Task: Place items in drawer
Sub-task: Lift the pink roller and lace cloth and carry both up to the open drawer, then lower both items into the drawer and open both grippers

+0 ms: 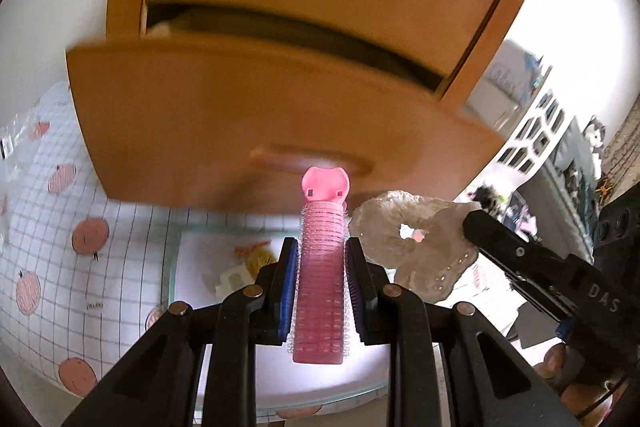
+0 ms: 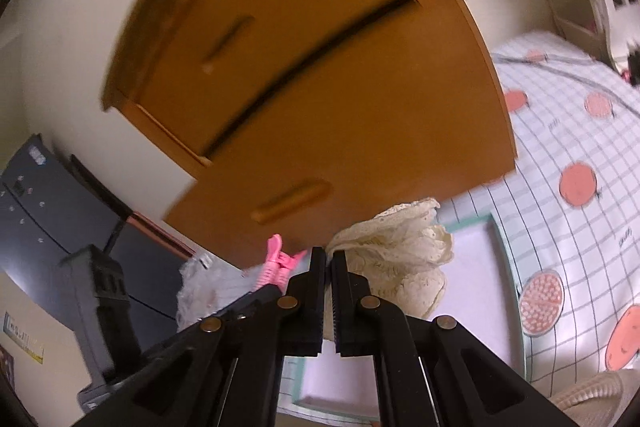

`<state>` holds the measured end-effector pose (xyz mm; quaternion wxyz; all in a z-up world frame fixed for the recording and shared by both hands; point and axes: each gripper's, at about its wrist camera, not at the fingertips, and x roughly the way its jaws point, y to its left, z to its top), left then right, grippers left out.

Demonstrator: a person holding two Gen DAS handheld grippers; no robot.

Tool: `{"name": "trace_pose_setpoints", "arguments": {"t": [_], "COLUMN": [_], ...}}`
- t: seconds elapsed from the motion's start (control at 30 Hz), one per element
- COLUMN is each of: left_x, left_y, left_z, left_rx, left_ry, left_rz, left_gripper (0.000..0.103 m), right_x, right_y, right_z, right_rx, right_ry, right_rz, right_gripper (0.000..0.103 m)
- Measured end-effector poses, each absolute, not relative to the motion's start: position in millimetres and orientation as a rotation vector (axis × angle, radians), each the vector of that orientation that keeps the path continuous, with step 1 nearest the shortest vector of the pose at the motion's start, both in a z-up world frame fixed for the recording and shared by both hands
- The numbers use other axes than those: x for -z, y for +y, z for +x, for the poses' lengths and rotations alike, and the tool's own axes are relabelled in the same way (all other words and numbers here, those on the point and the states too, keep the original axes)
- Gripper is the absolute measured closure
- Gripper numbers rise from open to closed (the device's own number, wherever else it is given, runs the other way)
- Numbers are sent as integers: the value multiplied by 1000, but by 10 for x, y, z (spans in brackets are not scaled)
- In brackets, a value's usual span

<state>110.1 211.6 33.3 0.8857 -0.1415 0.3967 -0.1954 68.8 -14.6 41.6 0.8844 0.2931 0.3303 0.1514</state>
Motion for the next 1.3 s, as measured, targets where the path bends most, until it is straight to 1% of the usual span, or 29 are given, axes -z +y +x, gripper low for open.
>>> {"name": "trace_pose_setpoints", "arguments": {"t": [0.27,0.47,0.63,0.87,1.3], "left_x": [-972,-1444,-1709,-1780,-1601], "left_y": [2171,2265,2361,2457,2532], "left_z": [986,1121,1261,1571,2083], "left_rx": [465,465,450,414,348], "left_ry": [672,576,528,538,615], "left_rz": [-295,-286,-273,-259,-215], "left_gripper": [78,78,78,78,78], "right_x": [-1200,-1894,-2349,-2531,-2220], "right_y": [-125,-80,-54,54,245], "right_z": [478,461,592,919,1621], "right_rx": [-391,-432,-430,-397,-306], "right_ry": [503,377,312,346,507], "right_rz": [582,530,469,401,292], "right_gripper": [100,100,100,100,100]}}
